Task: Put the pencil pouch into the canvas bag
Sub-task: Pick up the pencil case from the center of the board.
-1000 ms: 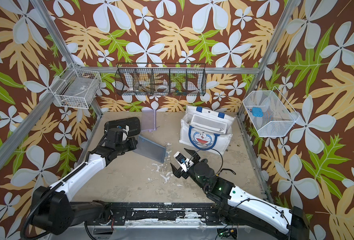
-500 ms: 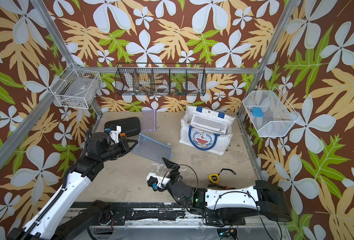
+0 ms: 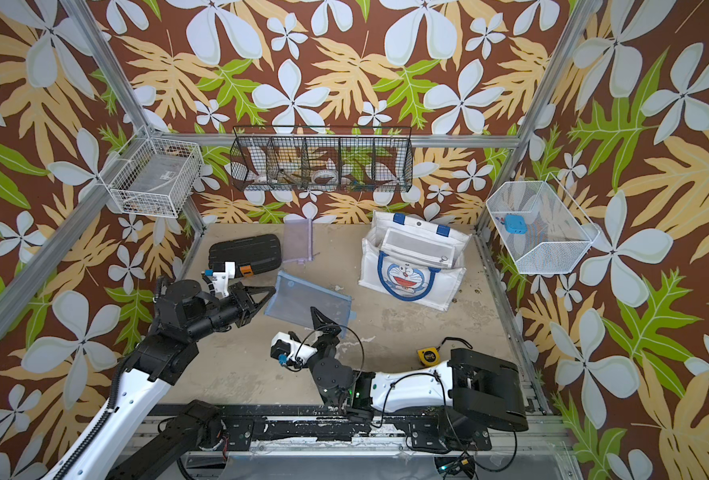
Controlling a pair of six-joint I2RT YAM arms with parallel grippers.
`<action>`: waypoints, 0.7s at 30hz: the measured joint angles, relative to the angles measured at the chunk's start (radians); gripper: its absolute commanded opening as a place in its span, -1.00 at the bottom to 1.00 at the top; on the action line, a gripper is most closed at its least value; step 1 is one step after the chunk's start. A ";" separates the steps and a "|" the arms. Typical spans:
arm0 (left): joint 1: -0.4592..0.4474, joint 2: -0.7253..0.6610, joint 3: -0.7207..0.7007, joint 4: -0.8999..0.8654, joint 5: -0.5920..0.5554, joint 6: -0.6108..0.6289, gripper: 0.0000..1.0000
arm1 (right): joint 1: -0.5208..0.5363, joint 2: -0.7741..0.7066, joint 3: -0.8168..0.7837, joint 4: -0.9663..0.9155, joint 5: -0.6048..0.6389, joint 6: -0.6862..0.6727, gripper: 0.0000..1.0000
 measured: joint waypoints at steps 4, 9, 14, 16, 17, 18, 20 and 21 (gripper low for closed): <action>-0.008 -0.022 -0.023 0.016 0.002 -0.045 -1.00 | -0.039 0.034 0.028 0.021 0.008 -0.014 0.24; -0.014 -0.040 -0.024 0.024 0.008 -0.076 -1.00 | -0.058 0.070 0.035 0.055 0.014 -0.056 -0.60; -0.014 -0.043 -0.032 0.040 0.008 -0.077 -0.68 | -0.060 0.048 0.039 0.050 0.032 -0.078 -1.00; -0.015 -0.043 -0.032 0.040 0.002 -0.064 -0.09 | -0.069 0.009 0.032 0.008 0.023 -0.073 -1.00; -0.015 -0.043 -0.031 0.039 -0.001 -0.052 0.17 | -0.079 -0.014 0.027 -0.019 0.001 -0.062 -1.00; -0.015 -0.043 -0.031 0.039 -0.005 -0.047 0.40 | -0.097 -0.050 0.019 -0.063 -0.030 -0.036 -1.00; -0.015 -0.044 -0.026 0.039 -0.029 -0.017 0.70 | -0.141 -0.133 -0.011 -0.138 -0.074 0.016 -1.00; -0.015 -0.043 -0.021 0.039 -0.039 0.001 0.78 | -0.166 -0.181 -0.029 -0.178 -0.102 0.042 -1.00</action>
